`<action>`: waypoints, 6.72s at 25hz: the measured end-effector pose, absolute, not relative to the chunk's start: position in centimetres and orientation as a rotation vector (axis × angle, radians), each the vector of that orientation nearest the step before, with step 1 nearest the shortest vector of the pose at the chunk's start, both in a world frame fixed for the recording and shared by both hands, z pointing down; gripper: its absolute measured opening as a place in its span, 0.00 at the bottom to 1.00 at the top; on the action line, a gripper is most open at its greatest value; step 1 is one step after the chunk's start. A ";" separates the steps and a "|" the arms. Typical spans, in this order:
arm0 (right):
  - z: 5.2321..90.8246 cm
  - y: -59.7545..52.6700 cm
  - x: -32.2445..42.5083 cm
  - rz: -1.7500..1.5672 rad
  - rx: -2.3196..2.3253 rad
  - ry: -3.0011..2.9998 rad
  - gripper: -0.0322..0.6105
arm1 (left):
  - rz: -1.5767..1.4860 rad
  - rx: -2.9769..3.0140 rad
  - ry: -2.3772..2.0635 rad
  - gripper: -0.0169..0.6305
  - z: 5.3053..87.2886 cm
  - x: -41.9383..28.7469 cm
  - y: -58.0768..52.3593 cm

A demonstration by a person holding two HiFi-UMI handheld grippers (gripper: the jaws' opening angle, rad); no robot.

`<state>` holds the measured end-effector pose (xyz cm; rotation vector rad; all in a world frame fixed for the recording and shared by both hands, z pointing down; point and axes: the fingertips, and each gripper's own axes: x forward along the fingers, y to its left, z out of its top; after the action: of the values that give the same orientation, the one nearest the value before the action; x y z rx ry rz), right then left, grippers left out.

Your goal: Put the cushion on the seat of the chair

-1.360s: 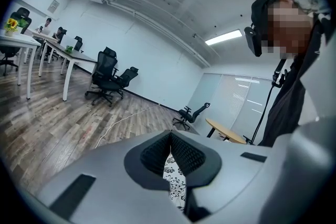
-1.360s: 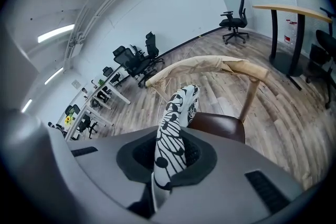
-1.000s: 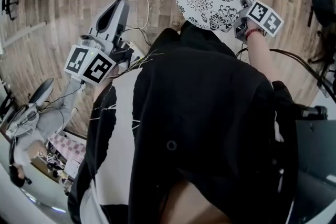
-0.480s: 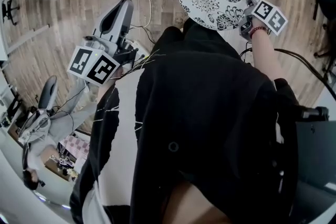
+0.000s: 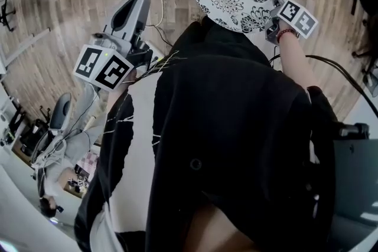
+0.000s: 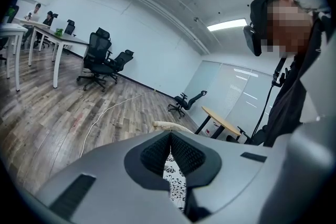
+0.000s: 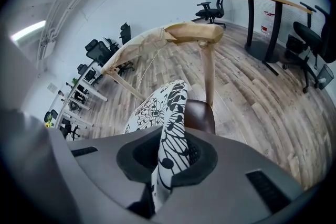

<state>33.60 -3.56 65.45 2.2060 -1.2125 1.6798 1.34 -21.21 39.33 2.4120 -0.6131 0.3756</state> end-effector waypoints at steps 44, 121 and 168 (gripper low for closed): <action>79.4 -2.8 35.3 1.805 2.027 -1.000 0.09 | 0.524 2.295 -0.524 0.05 48.4 6.4 -22.4; 79.6 -1.3 37.0 1.328 1.854 -0.595 0.51 | 0.382 2.215 -0.739 0.05 48.9 -2.0 -18.5; 32.2 -9.5 -0.7 0.639 1.844 -2.195 0.07 | -0.321 2.537 -1.089 0.05 24.7 -26.6 -5.4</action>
<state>-0.72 -9.53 32.23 1.8440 -2.1951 0.6392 -26.64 -5.44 24.66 2.5370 -1.0893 -0.3211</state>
